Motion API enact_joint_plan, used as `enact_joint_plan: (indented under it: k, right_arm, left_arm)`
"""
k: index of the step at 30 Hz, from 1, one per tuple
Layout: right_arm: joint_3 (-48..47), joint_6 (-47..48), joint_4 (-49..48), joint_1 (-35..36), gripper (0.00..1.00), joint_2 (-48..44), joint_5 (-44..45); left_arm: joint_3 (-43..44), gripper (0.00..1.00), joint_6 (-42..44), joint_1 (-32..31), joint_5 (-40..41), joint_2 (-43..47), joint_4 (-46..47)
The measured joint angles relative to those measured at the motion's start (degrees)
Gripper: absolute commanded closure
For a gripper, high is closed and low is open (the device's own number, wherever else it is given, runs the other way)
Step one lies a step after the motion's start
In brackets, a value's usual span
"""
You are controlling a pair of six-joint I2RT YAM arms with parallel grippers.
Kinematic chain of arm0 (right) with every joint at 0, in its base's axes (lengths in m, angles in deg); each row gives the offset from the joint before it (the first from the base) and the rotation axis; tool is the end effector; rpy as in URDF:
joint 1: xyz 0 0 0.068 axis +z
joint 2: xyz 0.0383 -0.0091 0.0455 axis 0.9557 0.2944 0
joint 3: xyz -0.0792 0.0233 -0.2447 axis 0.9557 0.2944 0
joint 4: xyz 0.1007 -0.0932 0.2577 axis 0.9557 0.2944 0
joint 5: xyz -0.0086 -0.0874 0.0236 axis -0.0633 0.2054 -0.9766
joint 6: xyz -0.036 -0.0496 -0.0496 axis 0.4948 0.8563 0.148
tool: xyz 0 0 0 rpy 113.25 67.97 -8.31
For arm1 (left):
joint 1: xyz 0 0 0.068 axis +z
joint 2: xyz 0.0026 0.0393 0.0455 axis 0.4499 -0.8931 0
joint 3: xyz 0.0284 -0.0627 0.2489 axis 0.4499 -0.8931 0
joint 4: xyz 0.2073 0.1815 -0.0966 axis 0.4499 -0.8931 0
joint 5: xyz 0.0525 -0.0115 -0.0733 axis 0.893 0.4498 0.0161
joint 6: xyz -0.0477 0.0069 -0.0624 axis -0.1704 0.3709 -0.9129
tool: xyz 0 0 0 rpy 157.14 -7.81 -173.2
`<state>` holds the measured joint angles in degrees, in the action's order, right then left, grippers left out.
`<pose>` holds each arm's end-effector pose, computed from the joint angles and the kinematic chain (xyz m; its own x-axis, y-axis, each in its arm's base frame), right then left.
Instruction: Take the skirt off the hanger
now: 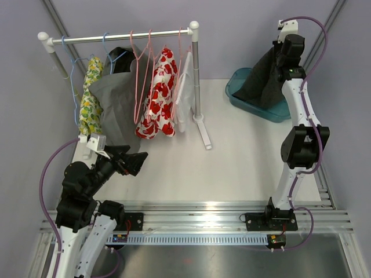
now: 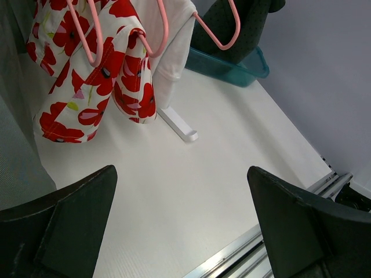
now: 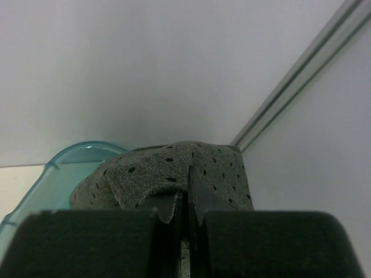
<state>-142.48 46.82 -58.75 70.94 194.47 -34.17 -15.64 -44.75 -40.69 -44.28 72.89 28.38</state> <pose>0.5400 -0.0327 0.3903 -0.1670 -0.2861 -0.9435 0.2044 0.9261 -0.3170 0.1342 -0.0573 0.3479 -0.2732 -0.3105 -0.9105 0.4933 0.7673 -0.4097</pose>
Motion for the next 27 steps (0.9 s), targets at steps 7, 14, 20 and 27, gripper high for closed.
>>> enact_joint_plan:
  k: [7, 14, 20, 27]
  right_arm:
    - [-0.02, -3.26, 2.40, 3.32, 1.00, -2.97, -0.85]
    - [5.62, -6.27, 4.57, 1.51, 1.00, -3.48, -2.10]
    - [9.55, -6.75, 13.22, -5.60, 0.98, -1.14, -13.11]
    - [9.73, -3.32, 22.36, -10.99, 0.78, 6.45, -27.41]
  left_arm:
    - [0.02, 0.01, -0.37, 0.00, -0.26, 0.00, 0.04]
    - [1.11, 0.01, -0.11, 0.00, -0.85, 0.26, -0.39]
    - [3.32, 0.01, -0.02, 0.00, -3.30, 0.59, 0.39]
    - [9.84, 0.02, 0.35, 0.00, -7.76, -4.20, 2.47]
